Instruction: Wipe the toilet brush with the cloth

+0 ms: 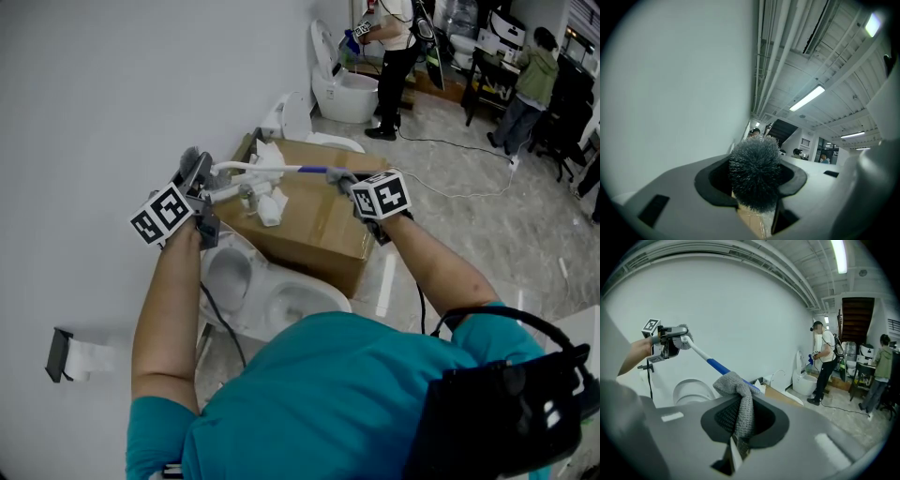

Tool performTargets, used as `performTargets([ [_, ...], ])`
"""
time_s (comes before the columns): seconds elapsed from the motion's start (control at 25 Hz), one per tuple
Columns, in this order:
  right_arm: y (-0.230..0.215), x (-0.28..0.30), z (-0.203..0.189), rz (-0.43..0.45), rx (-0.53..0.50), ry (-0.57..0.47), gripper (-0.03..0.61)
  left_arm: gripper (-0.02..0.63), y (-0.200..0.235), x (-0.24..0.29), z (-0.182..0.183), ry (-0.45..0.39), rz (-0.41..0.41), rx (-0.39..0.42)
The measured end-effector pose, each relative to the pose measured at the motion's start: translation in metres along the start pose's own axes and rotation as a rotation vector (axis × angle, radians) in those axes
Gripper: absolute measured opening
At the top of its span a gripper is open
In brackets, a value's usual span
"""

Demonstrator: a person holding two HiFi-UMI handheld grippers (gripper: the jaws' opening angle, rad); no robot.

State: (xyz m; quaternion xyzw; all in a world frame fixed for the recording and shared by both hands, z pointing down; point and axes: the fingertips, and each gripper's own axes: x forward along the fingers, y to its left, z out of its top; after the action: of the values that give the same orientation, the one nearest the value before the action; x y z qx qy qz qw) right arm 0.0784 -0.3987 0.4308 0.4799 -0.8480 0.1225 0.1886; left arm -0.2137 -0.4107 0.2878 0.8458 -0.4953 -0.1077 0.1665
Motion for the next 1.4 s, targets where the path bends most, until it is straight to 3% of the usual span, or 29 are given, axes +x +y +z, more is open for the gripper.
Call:
performTargets([
  [0.56, -0.037, -0.012, -0.019, -0.066, 0.034, 0.015, 0.018, 0.195, -0.004, -0.005, 0.007, -0.013, -0.007, 0.012],
  [0.76, -0.047, -0.02, -0.021, -0.037, 0.096, -0.006, 0.018, 0.193, -0.001, -0.009, 0.004, 0.006, -0.011, 0.061],
  [0.92, -0.039, -0.024, -0.004, 0.063, 0.161, -0.065, 0.018, 0.193, -0.009, -0.01, 0.001, -0.015, -0.084, 0.102],
  [1.16, 0.002, -0.027, 0.03, 0.296, 0.241, -0.131, 0.018, 0.193, -0.043, -0.008, -0.009, -0.022, -0.221, 0.17],
  [1.4, 0.057, -0.016, 0.064, 0.494, 0.236, -0.147, 0.018, 0.193, -0.065, -0.002, -0.023, -0.012, -0.316, 0.223],
])
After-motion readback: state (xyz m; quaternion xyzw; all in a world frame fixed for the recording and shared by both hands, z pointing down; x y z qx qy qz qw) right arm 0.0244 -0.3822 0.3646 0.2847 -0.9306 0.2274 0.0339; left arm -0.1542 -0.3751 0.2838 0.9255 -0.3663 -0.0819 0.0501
